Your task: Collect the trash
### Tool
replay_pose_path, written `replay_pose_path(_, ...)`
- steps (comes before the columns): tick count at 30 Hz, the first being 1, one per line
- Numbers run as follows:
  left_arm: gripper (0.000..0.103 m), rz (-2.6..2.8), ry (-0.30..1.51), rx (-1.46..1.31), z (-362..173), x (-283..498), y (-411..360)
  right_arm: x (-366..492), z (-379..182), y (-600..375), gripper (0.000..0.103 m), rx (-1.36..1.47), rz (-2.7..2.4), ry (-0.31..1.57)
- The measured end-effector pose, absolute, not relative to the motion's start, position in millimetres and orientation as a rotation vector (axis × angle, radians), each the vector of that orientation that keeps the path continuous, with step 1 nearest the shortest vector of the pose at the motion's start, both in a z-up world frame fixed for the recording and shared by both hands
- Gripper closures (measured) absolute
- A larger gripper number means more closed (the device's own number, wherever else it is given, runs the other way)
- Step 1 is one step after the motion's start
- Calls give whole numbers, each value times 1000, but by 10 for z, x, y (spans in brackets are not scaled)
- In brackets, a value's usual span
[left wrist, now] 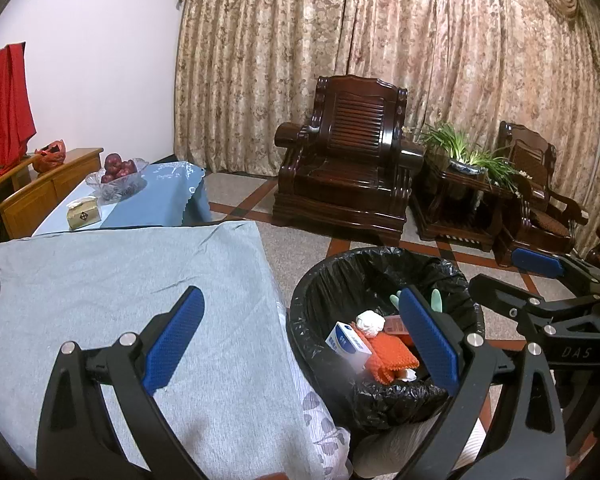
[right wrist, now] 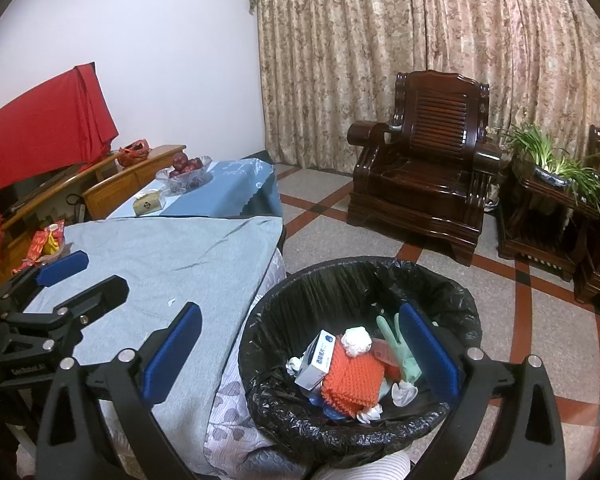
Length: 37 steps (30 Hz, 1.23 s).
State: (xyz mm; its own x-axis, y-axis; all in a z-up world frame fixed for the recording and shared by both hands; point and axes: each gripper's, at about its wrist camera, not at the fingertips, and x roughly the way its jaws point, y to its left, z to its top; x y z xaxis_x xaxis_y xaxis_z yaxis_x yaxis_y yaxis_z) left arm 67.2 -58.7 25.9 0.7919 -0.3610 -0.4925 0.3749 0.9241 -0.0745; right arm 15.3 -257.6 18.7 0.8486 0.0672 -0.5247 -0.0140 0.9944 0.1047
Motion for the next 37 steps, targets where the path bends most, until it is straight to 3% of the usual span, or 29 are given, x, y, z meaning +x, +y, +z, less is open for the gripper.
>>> replay_pose_path(37, 8, -395, 543, 26, 135, 605, -546, 129, 110, -2555, 6, 101, 45, 568)
